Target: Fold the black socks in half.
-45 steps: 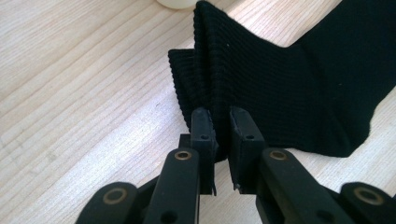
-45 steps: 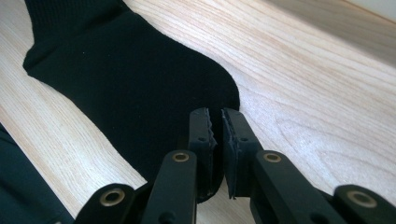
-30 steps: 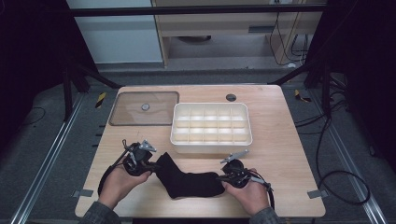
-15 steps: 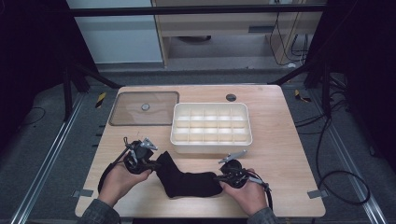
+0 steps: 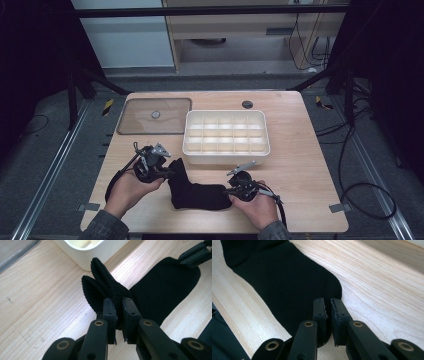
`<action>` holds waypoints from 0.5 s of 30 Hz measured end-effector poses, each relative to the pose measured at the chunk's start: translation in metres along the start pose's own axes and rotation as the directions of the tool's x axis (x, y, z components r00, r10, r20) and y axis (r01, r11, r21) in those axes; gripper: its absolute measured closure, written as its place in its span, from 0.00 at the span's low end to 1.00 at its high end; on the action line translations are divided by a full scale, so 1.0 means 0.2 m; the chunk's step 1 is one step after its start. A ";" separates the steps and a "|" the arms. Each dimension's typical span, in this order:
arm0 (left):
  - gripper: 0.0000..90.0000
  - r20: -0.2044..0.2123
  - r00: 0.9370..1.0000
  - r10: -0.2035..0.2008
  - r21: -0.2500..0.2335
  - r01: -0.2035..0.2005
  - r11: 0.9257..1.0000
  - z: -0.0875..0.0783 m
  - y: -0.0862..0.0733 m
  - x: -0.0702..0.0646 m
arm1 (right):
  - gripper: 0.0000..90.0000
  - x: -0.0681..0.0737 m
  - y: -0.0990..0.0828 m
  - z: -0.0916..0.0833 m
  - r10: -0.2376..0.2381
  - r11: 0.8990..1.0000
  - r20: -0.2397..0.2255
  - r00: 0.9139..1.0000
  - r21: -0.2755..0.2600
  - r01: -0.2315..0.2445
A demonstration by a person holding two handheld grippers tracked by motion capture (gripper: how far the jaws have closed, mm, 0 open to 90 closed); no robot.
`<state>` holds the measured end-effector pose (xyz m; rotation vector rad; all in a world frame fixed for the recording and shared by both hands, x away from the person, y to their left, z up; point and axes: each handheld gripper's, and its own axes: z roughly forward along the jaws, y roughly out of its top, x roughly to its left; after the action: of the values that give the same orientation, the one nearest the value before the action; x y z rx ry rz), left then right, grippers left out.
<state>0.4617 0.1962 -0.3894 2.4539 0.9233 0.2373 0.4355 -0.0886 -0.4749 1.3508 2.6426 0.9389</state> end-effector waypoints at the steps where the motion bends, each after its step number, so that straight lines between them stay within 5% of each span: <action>1: 0.92 0.000 1.000 0.001 0.000 -0.001 1.000 0.00 0.00 0.00 | 0.92 0.00 0.00 0.00 0.000 1.000 0.000 1.000 0.000 0.000; 15: 0.91 -0.029 0.999 0.016 0.009 -0.016 1.000 -0.03 0.08 0.03 | 0.92 0.03 0.04 0.04 0.012 1.000 0.000 1.000 -0.022 -0.012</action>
<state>0.4740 0.1926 -0.3752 2.4732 0.9194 0.2761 0.4396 -0.0762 -0.4754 1.3635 2.6185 0.9660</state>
